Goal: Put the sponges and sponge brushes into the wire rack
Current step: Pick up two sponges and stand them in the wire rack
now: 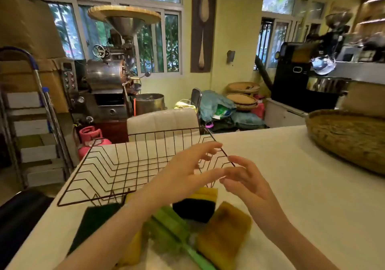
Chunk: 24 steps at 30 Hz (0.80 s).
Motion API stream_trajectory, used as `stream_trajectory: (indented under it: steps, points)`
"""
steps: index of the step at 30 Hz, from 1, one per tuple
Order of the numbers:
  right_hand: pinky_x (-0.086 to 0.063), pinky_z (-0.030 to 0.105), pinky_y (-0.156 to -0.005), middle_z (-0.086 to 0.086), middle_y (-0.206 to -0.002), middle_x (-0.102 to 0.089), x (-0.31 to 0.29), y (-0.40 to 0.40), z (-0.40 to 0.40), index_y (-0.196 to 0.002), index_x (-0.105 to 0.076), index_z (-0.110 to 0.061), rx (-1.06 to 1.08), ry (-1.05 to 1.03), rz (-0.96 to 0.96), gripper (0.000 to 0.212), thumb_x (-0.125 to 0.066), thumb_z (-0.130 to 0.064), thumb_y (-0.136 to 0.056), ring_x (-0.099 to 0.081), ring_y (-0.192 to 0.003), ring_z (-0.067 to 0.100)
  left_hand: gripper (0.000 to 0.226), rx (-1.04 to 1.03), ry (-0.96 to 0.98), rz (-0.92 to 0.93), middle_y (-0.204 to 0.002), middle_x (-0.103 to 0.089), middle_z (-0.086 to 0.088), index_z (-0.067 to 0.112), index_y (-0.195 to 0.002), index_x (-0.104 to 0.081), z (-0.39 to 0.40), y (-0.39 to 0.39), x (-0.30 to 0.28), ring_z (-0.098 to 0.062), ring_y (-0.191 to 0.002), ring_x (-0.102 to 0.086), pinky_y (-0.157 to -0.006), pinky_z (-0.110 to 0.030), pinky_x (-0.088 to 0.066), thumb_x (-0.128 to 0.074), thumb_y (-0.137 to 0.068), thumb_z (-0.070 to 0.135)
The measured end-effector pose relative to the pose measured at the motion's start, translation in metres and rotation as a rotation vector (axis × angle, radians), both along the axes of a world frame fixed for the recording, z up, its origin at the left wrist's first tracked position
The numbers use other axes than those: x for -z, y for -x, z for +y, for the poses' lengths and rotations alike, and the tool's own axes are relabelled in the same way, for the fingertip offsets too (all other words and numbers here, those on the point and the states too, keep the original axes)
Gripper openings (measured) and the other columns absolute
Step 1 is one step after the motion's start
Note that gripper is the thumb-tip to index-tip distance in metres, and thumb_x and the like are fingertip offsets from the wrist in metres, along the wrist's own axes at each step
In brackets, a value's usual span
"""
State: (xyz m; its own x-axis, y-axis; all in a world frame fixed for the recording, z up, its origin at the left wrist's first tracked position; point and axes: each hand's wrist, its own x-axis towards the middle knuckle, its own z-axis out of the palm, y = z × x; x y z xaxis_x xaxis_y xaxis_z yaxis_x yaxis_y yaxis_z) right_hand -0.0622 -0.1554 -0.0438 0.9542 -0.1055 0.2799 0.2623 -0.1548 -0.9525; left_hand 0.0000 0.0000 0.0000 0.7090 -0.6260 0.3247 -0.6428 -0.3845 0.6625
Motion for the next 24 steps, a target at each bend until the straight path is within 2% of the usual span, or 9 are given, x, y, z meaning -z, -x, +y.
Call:
stream_trajectory:
  steps: [3,6,8,10,13,17,20,22,24]
  points:
    - [-0.046,0.027,-0.091,-0.019,-0.100,-0.063,0.028,0.009,-0.008,-0.107,-0.047,-0.047,0.036,0.104,0.027,0.044,-0.065,-0.043,-0.067,-0.059,-0.098,0.003,0.045,0.039,-0.189,-0.096,-0.132,-0.046,0.017,0.040,-0.127,-0.039,-0.006,0.004,0.018,0.002,-0.118,-0.041,-0.101,-0.025,-0.037,-0.051,-0.084,0.044]
    - [-0.040,0.016,-0.087,-0.023,-0.106,-0.056,0.047,0.022,-0.009,-0.108,-0.042,-0.051,0.020,0.218,0.104,0.051,-0.065,-0.049,-0.062,-0.049,-0.102,-0.008,0.042,0.040,-0.308,-0.103,-0.137,-0.040,0.015,0.038,-0.127,-0.041,-0.008,0.009,0.034,-0.002,-0.125,-0.035,-0.105,-0.026,-0.033,-0.047,-0.085,0.045]
    - [-0.040,0.014,-0.086,-0.023,-0.115,-0.047,0.054,0.028,-0.011,-0.111,-0.040,-0.048,0.001,0.292,0.131,0.063,-0.067,-0.056,-0.055,-0.044,-0.107,-0.009,0.042,0.021,-0.409,-0.140,-0.142,-0.034,0.015,0.038,-0.128,-0.038,-0.009,0.008,0.042,-0.004,-0.129,-0.031,-0.105,-0.025,-0.029,-0.045,-0.087,0.043]
    - [-0.039,0.018,-0.092,-0.025,-0.117,-0.043,0.060,0.032,-0.013,-0.112,-0.042,-0.045,0.002,0.423,0.077,0.065,-0.067,-0.057,-0.053,-0.040,-0.112,-0.005,0.044,0.009,-0.486,-0.176,-0.145,-0.030,0.012,0.037,-0.130,-0.036,-0.008,0.009,0.048,-0.007,-0.132,-0.027,-0.108,-0.028,-0.027,-0.045,-0.087,0.038]
    - [-0.033,0.017,-0.099,-0.028,-0.122,-0.038,0.064,0.034,-0.012,-0.114,-0.045,-0.039,-0.006,0.646,-0.030,0.068,-0.066,-0.060,-0.053,-0.031,-0.119,-0.002,0.047,-0.010,-0.535,-0.237,-0.147,-0.029,0.009,0.034,-0.132,-0.033,-0.007,0.010,0.054,-0.010,-0.133,-0.025,-0.109,-0.027,-0.023,-0.046,-0.087,0.028]
    - [-0.030,0.020,-0.103,-0.026,-0.126,-0.035,0.064,0.036,-0.011,-0.119,-0.043,-0.036,0.002,0.785,-0.046,0.074,-0.062,-0.064,-0.054,-0.027,-0.123,0.001,0.053,-0.025,-0.556,-0.295,-0.149,-0.028,0.007,0.034,-0.133,-0.034,-0.005,0.009,0.058,-0.013,-0.137,-0.023,-0.113,-0.031,-0.020,-0.047,-0.086,0.013]
    - [-0.036,0.023,-0.102,-0.025,-0.125,-0.037,0.064,0.035,-0.015,-0.120,-0.044,-0.036,-0.010,0.804,-0.056,0.068,-0.062,-0.056,-0.058,-0.032,-0.121,0.002,0.054,-0.045,-0.568,-0.298,-0.149,-0.029,0.003,0.034,-0.131,-0.037,-0.004,0.008,0.057,-0.017,-0.137,-0.025,-0.112,-0.034,-0.023,-0.044,-0.086,0.005]
    - [-0.043,0.024,-0.094,-0.020,-0.121,-0.048,0.061,0.033,-0.023,-0.117,-0.047,-0.037,0.012,0.730,-0.032,0.059,-0.058,-0.052,-0.062,-0.044,-0.113,0.004,0.054,-0.063,-0.559,-0.291,-0.147,-0.032,0.001,0.034,-0.130,-0.039,-0.005,0.008,0.056,-0.020,-0.134,-0.028,-0.108,-0.034,-0.028,-0.043,-0.086,0.004]
    - [-0.047,0.025,-0.077,-0.013,-0.098,-0.064,0.055,0.032,-0.031,-0.102,-0.057,-0.036,0.112,0.535,-0.003,0.040,-0.049,-0.051,-0.067,-0.057,-0.090,0.009,0.052,-0.060,-0.542,-0.304,-0.142,-0.038,0.000,0.033,-0.128,-0.041,-0.005,0.009,0.056,-0.020,-0.129,-0.034,-0.104,-0.033,-0.032,-0.043,-0.085,0.003]
